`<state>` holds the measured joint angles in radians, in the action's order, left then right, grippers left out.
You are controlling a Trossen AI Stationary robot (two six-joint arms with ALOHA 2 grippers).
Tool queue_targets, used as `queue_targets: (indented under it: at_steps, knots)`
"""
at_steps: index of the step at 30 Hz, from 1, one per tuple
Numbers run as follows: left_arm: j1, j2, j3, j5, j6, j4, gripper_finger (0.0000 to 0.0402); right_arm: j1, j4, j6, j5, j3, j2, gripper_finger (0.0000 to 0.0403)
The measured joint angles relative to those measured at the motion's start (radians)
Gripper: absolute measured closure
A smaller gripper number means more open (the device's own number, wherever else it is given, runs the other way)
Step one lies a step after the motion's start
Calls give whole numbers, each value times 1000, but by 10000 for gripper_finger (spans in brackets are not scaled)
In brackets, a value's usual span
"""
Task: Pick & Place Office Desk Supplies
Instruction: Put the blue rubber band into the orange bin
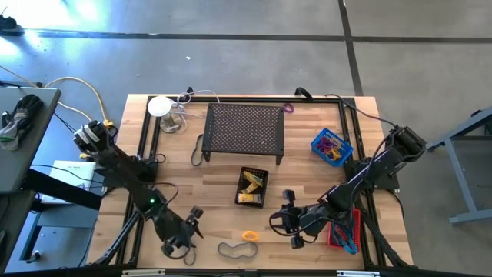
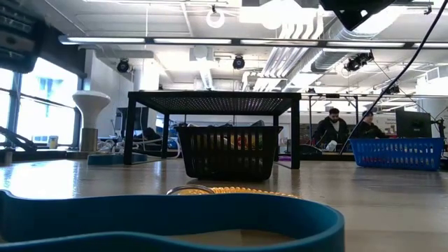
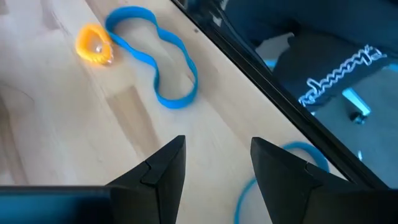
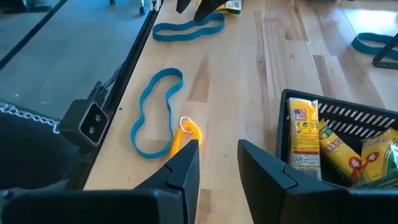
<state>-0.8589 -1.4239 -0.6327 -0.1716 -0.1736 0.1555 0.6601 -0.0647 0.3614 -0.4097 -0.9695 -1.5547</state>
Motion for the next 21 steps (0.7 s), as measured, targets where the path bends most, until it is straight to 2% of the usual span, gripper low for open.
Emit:
queue_targets:
  at_steps: [6,9,13,21]
  knots:
    - [-61,0,-1,0,-39,-40,227,-2,10,12,-9,0,0,306]
    - [-84,0,-1,0,-46,-131,227,-2,31,10,-10,0,0,306]
    - [-101,0,0,-10,-136,-236,227,-2,48,9,-10,0,1,306]
    - [-96,-1,0,-51,-131,-250,227,-2,48,36,-10,0,1,306]
